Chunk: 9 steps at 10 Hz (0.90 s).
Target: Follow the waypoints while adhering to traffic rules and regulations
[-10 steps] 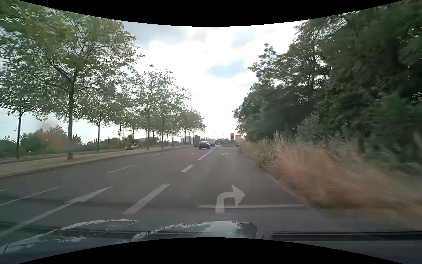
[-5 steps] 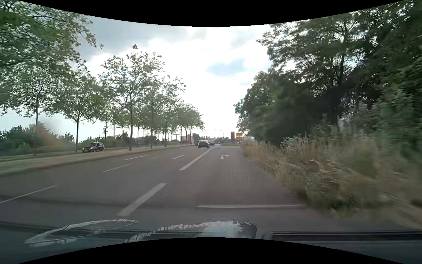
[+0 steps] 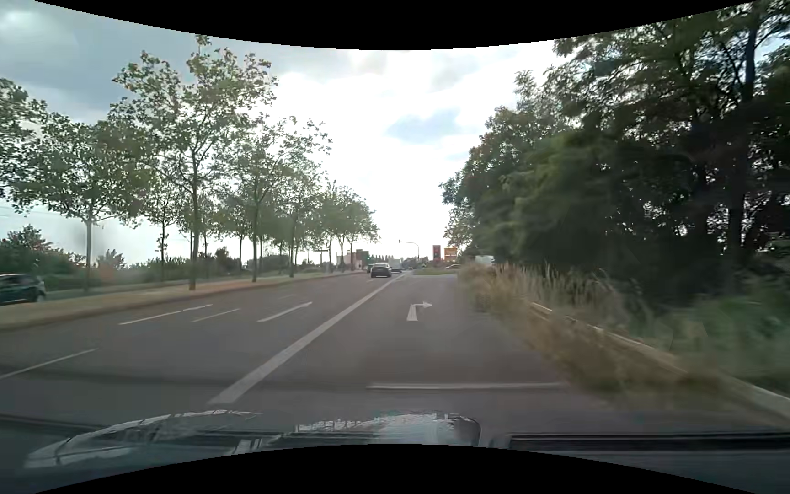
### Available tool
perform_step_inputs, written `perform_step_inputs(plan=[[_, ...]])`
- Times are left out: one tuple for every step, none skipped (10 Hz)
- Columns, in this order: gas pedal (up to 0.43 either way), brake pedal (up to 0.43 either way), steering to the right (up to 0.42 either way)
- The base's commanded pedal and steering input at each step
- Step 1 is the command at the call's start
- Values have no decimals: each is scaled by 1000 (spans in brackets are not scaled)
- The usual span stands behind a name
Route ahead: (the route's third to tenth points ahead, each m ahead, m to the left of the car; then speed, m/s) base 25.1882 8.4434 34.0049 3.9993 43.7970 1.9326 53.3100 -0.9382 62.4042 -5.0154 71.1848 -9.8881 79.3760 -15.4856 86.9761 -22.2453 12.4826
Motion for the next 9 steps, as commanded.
perform_step_inputs(plan=[[98, 0, -2], [98, 0, -2], [87, 0, -2], [87, 0, -2], [87, 0, -2], [87, 0, -2], [87, 0, -2], [87, 0, -1], [87, 0, 7]])
